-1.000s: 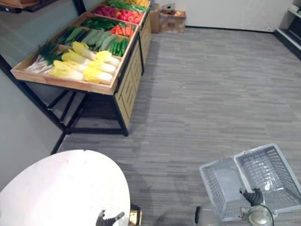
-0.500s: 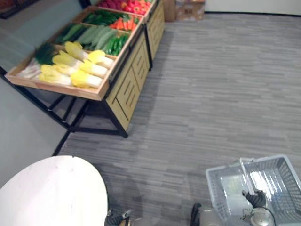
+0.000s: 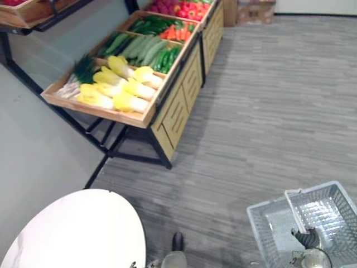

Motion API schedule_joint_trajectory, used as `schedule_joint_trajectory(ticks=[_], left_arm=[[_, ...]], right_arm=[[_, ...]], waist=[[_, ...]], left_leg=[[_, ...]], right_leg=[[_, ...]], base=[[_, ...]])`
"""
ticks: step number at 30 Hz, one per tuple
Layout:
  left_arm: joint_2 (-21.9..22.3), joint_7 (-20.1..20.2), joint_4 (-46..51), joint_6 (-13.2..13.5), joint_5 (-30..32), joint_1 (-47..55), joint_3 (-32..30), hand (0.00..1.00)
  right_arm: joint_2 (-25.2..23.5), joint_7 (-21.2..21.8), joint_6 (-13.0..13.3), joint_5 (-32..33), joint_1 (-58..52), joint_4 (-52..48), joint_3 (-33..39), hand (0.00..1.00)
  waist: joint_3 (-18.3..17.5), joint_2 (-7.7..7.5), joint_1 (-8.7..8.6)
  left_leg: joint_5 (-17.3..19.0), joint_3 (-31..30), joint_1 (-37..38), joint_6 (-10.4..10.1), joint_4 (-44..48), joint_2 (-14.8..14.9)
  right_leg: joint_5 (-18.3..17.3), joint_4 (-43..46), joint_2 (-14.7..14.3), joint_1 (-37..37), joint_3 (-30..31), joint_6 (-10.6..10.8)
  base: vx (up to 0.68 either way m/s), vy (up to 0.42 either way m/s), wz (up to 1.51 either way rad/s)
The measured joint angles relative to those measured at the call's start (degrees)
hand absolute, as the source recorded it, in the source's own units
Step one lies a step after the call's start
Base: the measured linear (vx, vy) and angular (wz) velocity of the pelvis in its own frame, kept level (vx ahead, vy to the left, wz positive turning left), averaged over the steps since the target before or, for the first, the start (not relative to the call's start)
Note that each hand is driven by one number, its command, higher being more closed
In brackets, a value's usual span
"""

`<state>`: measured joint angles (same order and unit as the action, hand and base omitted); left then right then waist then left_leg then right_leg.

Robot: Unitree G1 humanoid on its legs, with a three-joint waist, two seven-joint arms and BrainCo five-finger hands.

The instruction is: Pick vegetable in the basket

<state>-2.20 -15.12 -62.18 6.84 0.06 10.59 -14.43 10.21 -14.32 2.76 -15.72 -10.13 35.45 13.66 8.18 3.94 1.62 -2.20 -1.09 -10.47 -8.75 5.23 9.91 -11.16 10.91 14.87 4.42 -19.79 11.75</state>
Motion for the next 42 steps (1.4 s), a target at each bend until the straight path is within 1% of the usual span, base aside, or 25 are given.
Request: schedule_joint_trajectory(ticks=[2, 4, 6, 8, 9, 10, 11, 12, 13, 14, 16, 18, 19, 20, 21, 22, 23, 26, 29, 30, 32, 35, 37, 40, 42], left_arm=[[-2.4, -0.1, 0.7, 0.2, 0.0, 0.2, 0.5, 0.0], [-3.0, -0.1, 0.7, 0.1, 0.0, 0.2, 0.5, 0.0], [-2.7, -0.1, 0.6, 0.1, 0.0, 0.2, 0.8, 0.0], [-2.6, 0.3, 0.6, 0.0, 0.0, 0.5, 2.3, 0.0], [-2.8, 0.5, 0.7, 0.0, 0.0, 1.2, 4.0, 0.0], [-3.0, 0.6, 0.7, 0.0, 0.0, 1.3, 4.3, 0.0], [-3.2, 0.6, 0.9, 0.0, 0.0, 1.2, 4.7, 0.0], [-4.9, 0.7, 1.9, 0.0, 0.0, 0.4, 5.1, 0.0], [-5.1, 0.7, 2.1, 0.1, 0.0, 0.2, 5.1, 0.0], [-5.6, 0.7, 2.8, 0.0, 0.0, -0.2, 5.0, 0.0], [-5.3, 0.9, 3.6, 0.1, 0.0, -0.7, 4.9, 0.0], [-4.4, 0.9, 3.8, 0.1, 0.0, -2.3, 4.4, 0.0], [-4.2, 1.0, 3.9, 0.1, 0.0, -2.9, 4.0, 0.0], [-3.7, 1.0, 3.9, 0.1, 0.0, -3.2, 3.3, 0.0], [-3.7, 1.1, 3.9, 0.1, 0.0, -3.1, 2.8, 0.0], [-3.6, 1.4, 3.7, 0.0, 0.0, -2.9, 1.6, 0.0], [-2.2, 1.7, 3.2, 0.0, 0.0, -3.2, 0.6, 0.0], [-1.1, 1.8, 3.2, 0.0, 0.0, -3.3, -0.1, 0.0], [-1.1, 1.8, 3.5, 0.1, 0.0, -3.6, -0.1, 0.0], [-1.1, 1.8, 3.6, 0.1, 0.0, -3.6, 0.0, 0.0], [-1.1, 1.8, 3.7, 0.2, -1.3, -3.4, 0.0, 0.0], [-1.0, 1.8, 3.5, 0.2, -2.2, -3.2, 0.7, 0.0], [-1.2, 1.8, 3.4, 0.2, -2.3, -3.1, 0.6, 0.0], [-1.1, 1.6, 3.2, 0.1, -2.3, -2.1, 0.7, 0.0], [-0.3, 1.6, 2.7, 0.0, -2.3, -1.3, 0.8, 0.0]], right_arm=[[-3.0, 1.1, 1.0, 0.0, 0.7, -0.9, -3.9, 1.0], [-3.6, 1.2, 1.3, 0.0, 2.5, -0.9, -4.6, 1.0], [-3.2, 1.2, 1.3, 0.0, 3.3, -0.9, -4.4, 1.0], [-3.1, 1.4, 0.9, -0.2, 3.0, -0.8, -4.0, 1.0], [-3.4, 2.2, 1.2, 0.0, 3.1, -1.1, -4.1, 1.0], [-3.6, 2.3, 1.3, 0.0, 3.4, -1.4, -4.1, 1.0], [-3.8, 2.3, 1.4, 0.0, 3.7, -1.4, -4.3, 1.0], [-4.4, 2.5, 2.1, 0.0, 3.7, -1.4, -4.7, 1.0], [-4.5, 2.5, 2.4, 0.0, 3.7, -1.4, -4.6, 1.0], [-4.7, 2.5, 2.9, 0.0, 3.7, -1.4, -4.7, 1.0], [-4.8, 2.8, 3.1, 0.0, 4.4, -1.3, -5.0, 1.0], [-4.8, 2.9, 2.9, 0.1, 5.0, -1.2, -4.7, 1.0], [-5.0, 2.9, 2.6, 0.2, 5.6, -1.0, -4.5, 1.0], [-5.1, 2.9, 2.5, 0.4, 5.8, -1.0, -4.5, 1.0], [-5.2, 2.9, 2.5, 0.5, 5.6, -1.0, -4.4, 1.0], [-5.3, 2.9, 2.4, 0.6, 5.1, -0.9, -4.1, 1.0], [-5.3, 2.9, 1.9, 0.8, 5.1, -0.9, -3.0, 1.0], [-5.4, 2.8, 1.0, 0.8, 4.5, -1.0, -1.9, 1.0], [-5.2, 2.8, 1.0, 0.8, 3.4, -0.8, -1.1, 1.0], [-4.6, 2.8, 0.9, 0.8, 2.4, -0.7, -1.0, 1.0], [-4.2, 2.8, 0.9, 0.7, 1.9, -0.7, -1.0, 1.0], [-3.2, 2.8, 0.9, 0.7, 1.4, -0.5, -0.4, 1.0], [-3.2, 2.4, 0.9, 0.7, 1.1, -0.5, 1.0, 1.0], [-3.0, 1.5, 0.9, 1.0, 0.8, 0.7, 1.8, 1.0], [-2.6, 0.9, 0.9, 1.1, 0.1, 1.3, 1.7, 1.0]], waist=[[-0.5, -4.18, 0.79], [-0.8, -4.6, 1.7], [-0.9, -4.53, 1.94], [-0.6, -4.56, 1.77], [-0.3, -4.39, 1.59], [0.0, -4.03, 1.26], [0.5, -3.91, 0.66], [1.1, -5.17, 0.1], [1.2, -5.36, 0.04], [1.4, -5.83, 0.04], [1.5, -5.83, -0.03], [2.4, -5.25, -0.15], [2.8, -4.74, -0.05], [2.7, -5.18, -0.01], [2.7, -5.6, -0.01], [2.7, -5.65, -0.04], [2.4, -4.08, -0.01], [2.0, -3.45, -0.01], [1.6, -3.28, -0.1], [1.7, -3.28, 0.06], [1.9, -3.83, 0.59], [1.7, -3.51, 0.37], [1.7, -3.63, 0.3], [1.4, -3.43, 0.26], [0.5, -1.99, 0.38]], left_leg=[[5.0, 1.7, -2.3, 1.0, 7.6, -3.0], [9.2, 2.9, -3.7, 1.9, 13.1, -3.7], [12.0, 4.5, -2.6, 2.8, 13.7, -4.9], [12.8, 5.8, 0.2, 4.0, 12.3, -5.6], [13.5, 7.5, 5.5, 5.6, 9.4, -6.4], [13.9, 7.6, 7.3, 6.7, 8.7, -6.4], [14.3, 7.5, 8.6, 7.7, 8.4, -6.6], [15.2, 6.8, 11.4, 8.9, 7.8, -6.7], [15.3, 6.7, 11.8, 8.9, 7.7, -6.6], [15.2, 6.3, 13.3, 8.7, 6.8, -6.5], [15.4, 5.5, 14.9, 8.6, 5.3, -6.2], [15.9, 4.0, 15.9, 7.9, 4.4, -5.1], [16.1, 3.1, 16.5, 7.4, 3.9, -3.8], [16.7, 2.0, 17.0, 6.5, 3.3, -3.1], [17.0, 1.4, 17.6, 5.8, 2.9, -3.0], [18.2, -0.3, 18.8, 3.9, 2.7, -2.2], [18.3, -2.0, 18.8, 3.7, 3.0, -0.3], [13.9, -6.4, 17.5, 1.9, 5.0, 1.3], [11.8, -10.8, 13.8, 1.0, 12.2, 1.6], [8.1, -12.6, 10.9, -2.5, 18.8, 1.1], [6.9, -12.7, 8.9, -4.0, 23.9, 0.5], [9.4, -8.8, 5.5, -2.6, 25.6, -0.5], [10.6, -4.9, 3.0, -0.3, 20.3, -0.3], [8.4, -1.1, 1.4, 0.9, 7.3, -0.5], [4.8, 2.1, 0.9, 0.9, 2.0, -0.2]], right_leg=[[2.7, -5.8, 1.5, 1.9, 4.0, 0.7], [5.4, -6.9, 2.2, 2.2, 6.5, 2.0], [6.0, 0.0, 4.1, -1.0, 9.9, 2.5], [8.4, 16.2, 5.9, -9.0, 14.1, -1.5], [17.6, 28.6, 7.1, -15.5, 16.4, -12.2], [19.2, 31.9, 7.4, -16.3, 17.1, -12.8], [18.4, 35.3, 7.0, -17.2, 17.9, -12.0], [9.7, 41.9, 3.1, -19.7, 18.2, -9.9], [8.3, 42.1, 2.4, -19.9, 17.6, -9.9], [4.8, 40.6, 0.2, -21.2, 14.6, -9.5], [3.2, 32.3, -2.5, -22.1, 10.7, -9.9], [3.5, 20.9, -5.5, -22.2, 10.5, -9.4], [4.7, 11.5, -7.4, -22.1, 12.2, -7.9], [7.0, 2.1, -8.3, -21.2, 15.0, -5.3], [8.1, -1.3, -8.5, -20.7, 16.6, -4.3], [15.5, -1.6, -8.9, -20.0, 17.7, -5.0], [14.0, 1.7, -10.2, -20.6, 16.2, -6.6], [7.5, 8.9, -10.3, -21.1, 11.8, -9.7], [3.8, 10.9, -9.8, -19.2, 8.0, -11.0], [2.9, 9.9, -9.6, -16.0, 5.9, -12.0], [2.9, 7.6, -9.0, -12.8, 4.8, -12.2], [2.8, 4.1, -8.0, -8.2, 3.0, -12.2], [2.4, 3.0, -6.7, -6.3, 1.2, -11.6], [1.3, 3.1, -4.9, -5.4, -0.2, -9.8], [0.8, 3.2, -4.9, -4.5, -0.7, -7.9]], base=[[0.26, 0.251, -0.18], [0.22, 0.27, -0.4], [0.2, 0.282, -0.38], [0.22, 0.309, -0.33], [0.23, 0.275, -0.37], [0.19, 0.196, -0.26], [0.18, 0.098, 0.24], [0.14, 0.064, 0.31], [0.23, 0.051, 0.38], [0.17, 0.002, 0.2], [0.28, -0.05, 0.32], [0.3, -0.137, 0.47], [0.32, -0.209, 0.48], [0.34, -0.231, 0.53], [0.38, -0.297, 0.6], [0.4, -0.353, 0.6], [0.39, -0.369, 0.6], [0.42, -0.353, 0.6], [0.3, -0.282, 0.74], [0.3, -0.282, 0.57], [0.28, -0.221, 0.46], [0.11, -0.041, 0.33], [0.06, 0.093, 0.47], [0.1, 0.179, 0.35], [0.16, 0.281, 0.14]])
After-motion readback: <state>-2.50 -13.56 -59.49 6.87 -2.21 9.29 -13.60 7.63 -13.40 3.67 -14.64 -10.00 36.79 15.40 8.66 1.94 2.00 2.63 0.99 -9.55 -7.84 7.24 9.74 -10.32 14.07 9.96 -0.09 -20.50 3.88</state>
